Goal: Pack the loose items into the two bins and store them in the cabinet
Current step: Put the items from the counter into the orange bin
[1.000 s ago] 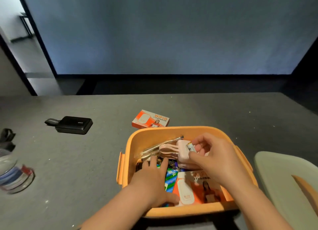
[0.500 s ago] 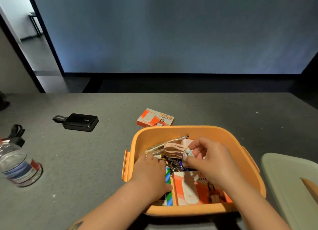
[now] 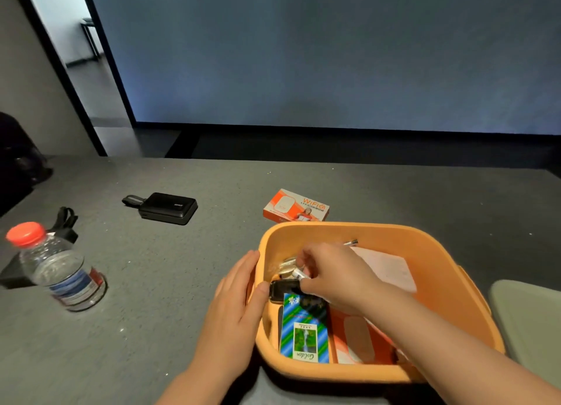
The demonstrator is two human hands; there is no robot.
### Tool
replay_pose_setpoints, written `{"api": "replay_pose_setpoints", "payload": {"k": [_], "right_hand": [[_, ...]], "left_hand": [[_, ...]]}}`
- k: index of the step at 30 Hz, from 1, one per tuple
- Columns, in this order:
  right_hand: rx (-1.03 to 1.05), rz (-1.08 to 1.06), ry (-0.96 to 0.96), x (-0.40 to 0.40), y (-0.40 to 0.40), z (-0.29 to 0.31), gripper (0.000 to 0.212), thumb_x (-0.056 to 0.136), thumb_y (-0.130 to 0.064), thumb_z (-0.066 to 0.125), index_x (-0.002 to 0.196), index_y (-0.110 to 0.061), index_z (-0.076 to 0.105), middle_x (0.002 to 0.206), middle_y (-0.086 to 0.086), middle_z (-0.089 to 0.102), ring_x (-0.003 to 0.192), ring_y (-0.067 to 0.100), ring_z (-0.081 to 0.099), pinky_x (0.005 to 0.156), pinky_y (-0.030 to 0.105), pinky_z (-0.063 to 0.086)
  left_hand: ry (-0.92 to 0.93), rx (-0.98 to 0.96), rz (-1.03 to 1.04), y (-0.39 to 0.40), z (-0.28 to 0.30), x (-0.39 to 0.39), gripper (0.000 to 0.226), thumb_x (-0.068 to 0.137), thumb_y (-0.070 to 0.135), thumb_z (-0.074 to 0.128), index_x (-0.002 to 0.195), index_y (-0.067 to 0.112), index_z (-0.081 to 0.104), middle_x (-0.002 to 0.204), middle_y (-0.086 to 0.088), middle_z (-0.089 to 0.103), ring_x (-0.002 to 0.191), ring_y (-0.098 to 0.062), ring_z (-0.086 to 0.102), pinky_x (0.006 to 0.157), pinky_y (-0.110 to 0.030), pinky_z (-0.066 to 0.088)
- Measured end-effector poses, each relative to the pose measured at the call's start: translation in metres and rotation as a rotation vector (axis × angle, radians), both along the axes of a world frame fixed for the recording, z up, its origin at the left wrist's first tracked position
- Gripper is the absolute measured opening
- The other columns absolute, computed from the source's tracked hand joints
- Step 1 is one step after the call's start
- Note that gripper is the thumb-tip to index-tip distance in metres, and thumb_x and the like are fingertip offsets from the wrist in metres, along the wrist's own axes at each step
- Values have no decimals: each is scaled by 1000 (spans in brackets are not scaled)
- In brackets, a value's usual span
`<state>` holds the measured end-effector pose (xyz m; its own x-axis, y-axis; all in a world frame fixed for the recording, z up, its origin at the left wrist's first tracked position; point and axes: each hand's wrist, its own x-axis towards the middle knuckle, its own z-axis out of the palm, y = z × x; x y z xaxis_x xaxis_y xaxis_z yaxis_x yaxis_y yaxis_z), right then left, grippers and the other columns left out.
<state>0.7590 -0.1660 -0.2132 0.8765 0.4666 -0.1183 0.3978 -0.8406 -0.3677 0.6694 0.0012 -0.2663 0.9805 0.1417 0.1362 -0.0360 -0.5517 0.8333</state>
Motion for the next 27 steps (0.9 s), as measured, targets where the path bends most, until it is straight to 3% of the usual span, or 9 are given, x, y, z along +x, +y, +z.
{"api": "replay_pose_setpoints", "payload": {"k": [4, 9, 14, 17, 19, 22, 24, 27], "right_hand": [[-262, 162, -114, 9, 19, -11, 13, 83, -24, 64, 93, -21, 57, 91, 1, 65, 81, 21, 58, 60, 31, 43], [-454, 322, -271, 14, 25, -29, 10, 89, -14, 57, 99, -19, 57, 93, 6, 67, 85, 28, 63, 62, 35, 42], [-453, 327, -285, 14, 23, -30, 18, 88, -12, 60, 103, -22, 59, 94, 1, 65, 87, 24, 62, 71, 36, 52], [-388, 241, -216, 8, 21, -17, 13, 92, -32, 56, 104, -27, 59, 98, -4, 66, 91, 18, 62, 75, 33, 53], [-341, 179, -191, 0, 23, 0, 16, 91, -44, 54, 100, -31, 59, 97, -8, 65, 89, 13, 61, 67, 25, 47], [-297, 147, -178, -14, 34, 30, 11, 90, -50, 53, 93, -40, 52, 89, -15, 61, 80, 3, 56, 52, 14, 35], [-253, 152, -226, -26, 47, 50, 13, 90, -53, 49, 99, -44, 50, 94, -19, 61, 86, 0, 58, 60, 15, 46], [-147, 223, -244, -43, 80, 70, 23, 88, -59, 47, 109, -50, 41, 99, -27, 57, 93, -4, 56, 75, 18, 51]], "left_hand": [[31, 54, 1, 1, -1, 0, 59, 79, 73, 19, 136, 58, 22, 138, 42, 23, 130, 13, 20, 108, -25, 24], [81, 52, 8, 1, -1, 1, 51, 91, 64, 23, 140, 54, 18, 138, 39, 21, 131, 11, 18, 113, -31, 24], [90, 44, 1, 2, -1, 1, 47, 95, 53, 30, 140, 54, 17, 139, 38, 20, 132, 10, 18, 114, -33, 23], [110, 22, -52, 4, -1, 0, 49, 95, 56, 33, 141, 55, 17, 146, 37, 17, 134, 11, 14, 114, -31, 20], [156, -63, -88, 11, -1, -3, 51, 91, 61, 37, 138, 59, 17, 148, 37, 15, 135, 11, 13, 115, -31, 18], [171, -136, 2, 32, -9, -15, 57, 89, 56, 49, 139, 55, 21, 146, 37, 16, 133, 15, 12, 111, -15, 11], [141, -90, 98, 53, -14, -28, 56, 90, 45, 55, 137, 51, 26, 140, 39, 19, 121, 29, 11, 96, 5, 5], [112, -109, 234, 90, -20, -49, 45, 86, 38, 58, 122, 53, 36, 128, 41, 28, 111, 35, 21, 88, 10, 13]]}}
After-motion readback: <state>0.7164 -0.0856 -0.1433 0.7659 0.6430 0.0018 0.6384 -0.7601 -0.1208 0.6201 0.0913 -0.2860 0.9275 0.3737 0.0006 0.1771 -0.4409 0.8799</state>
